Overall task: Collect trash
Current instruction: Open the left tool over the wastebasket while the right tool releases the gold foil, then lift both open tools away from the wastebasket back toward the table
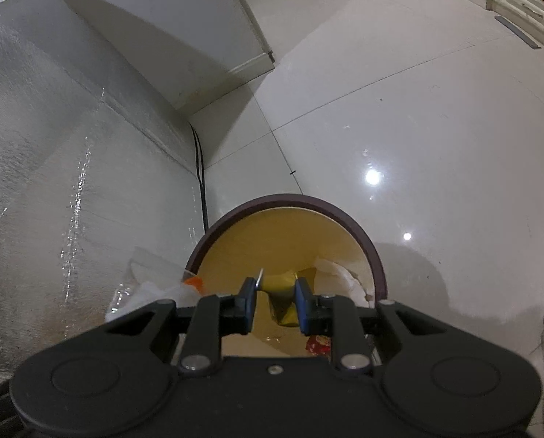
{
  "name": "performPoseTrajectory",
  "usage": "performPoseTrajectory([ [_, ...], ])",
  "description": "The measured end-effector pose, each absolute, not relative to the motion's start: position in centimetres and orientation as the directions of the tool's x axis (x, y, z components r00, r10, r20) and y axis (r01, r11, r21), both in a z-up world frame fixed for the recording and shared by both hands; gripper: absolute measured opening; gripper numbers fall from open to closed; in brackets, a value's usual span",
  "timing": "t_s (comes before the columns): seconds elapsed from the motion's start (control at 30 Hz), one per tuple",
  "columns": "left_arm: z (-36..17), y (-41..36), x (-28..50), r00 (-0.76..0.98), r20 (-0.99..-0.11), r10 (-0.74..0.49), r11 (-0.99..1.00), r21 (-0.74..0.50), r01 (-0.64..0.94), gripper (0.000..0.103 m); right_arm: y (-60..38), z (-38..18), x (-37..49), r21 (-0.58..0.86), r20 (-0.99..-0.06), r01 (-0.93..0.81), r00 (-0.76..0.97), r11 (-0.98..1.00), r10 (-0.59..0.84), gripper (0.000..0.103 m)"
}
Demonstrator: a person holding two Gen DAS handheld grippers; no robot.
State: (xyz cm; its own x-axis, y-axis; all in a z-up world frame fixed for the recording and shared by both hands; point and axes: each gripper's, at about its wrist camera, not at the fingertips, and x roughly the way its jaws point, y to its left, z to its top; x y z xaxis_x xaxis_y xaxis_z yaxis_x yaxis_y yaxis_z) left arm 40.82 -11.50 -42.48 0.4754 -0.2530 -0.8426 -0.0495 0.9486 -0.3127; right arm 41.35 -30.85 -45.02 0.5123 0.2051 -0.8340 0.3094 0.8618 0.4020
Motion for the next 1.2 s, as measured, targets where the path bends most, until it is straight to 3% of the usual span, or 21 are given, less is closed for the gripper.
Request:
performPoseTrajectory([
  [0.17, -42.5, -11.5, 41.3, 0.504, -0.82, -0.271, 0.936, -0.346, -0.059, 0.035, -30.4, -45.0, 41.8, 0.401, -0.833, 0.292, 0.511, 0.868, 0.212, 0.023],
  [0.23, -42.6, -11.6, 41.3, 0.495, -0.831, -0.255, 0.942, -0.33, -0.069, 0.046, -30.4, -45.1, 41.8, 0.402, -0.832, 0.291, 0.511, 0.868, 0.214, 0.023],
  [0.63, -43.8, -12.7, 42.2, 0.394, -0.908, -0.146, 0.983, -0.179, -0.049, 0.058, -30.6, -46.0, 42.9, 0.374, -0.851, 0.304, 0.489, 0.876, 0.193, 0.026],
  [0.7, -44.0, -12.8, 42.2, 0.38, -0.914, -0.138, 0.985, -0.166, -0.042, 0.06, -30.6, -46.0, 42.9, 0.363, -0.852, 0.313, 0.494, 0.878, 0.176, 0.044],
  [0.73, -44.1, -12.8, 42.2, 0.378, -0.916, -0.136, 0.986, -0.161, -0.036, 0.061, -30.7, -46.0, 42.9, 0.36, -0.851, 0.314, 0.496, 0.879, 0.171, 0.049],
  [0.97, -44.5, -12.7, 42.2, 0.352, -0.929, -0.116, 0.991, -0.13, -0.017, 0.064, -30.9, -45.9, 42.9, 0.315, -0.872, 0.301, 0.466, 0.9, 0.149, 0.061],
  [1.2, -44.0, -12.1, 42.5, 0.352, -0.933, -0.074, 0.996, -0.084, -0.013, 0.08, -31.2, -45.8, 42.7, 0.245, -0.891, 0.258, 0.441, 0.935, 0.112, 0.073],
])
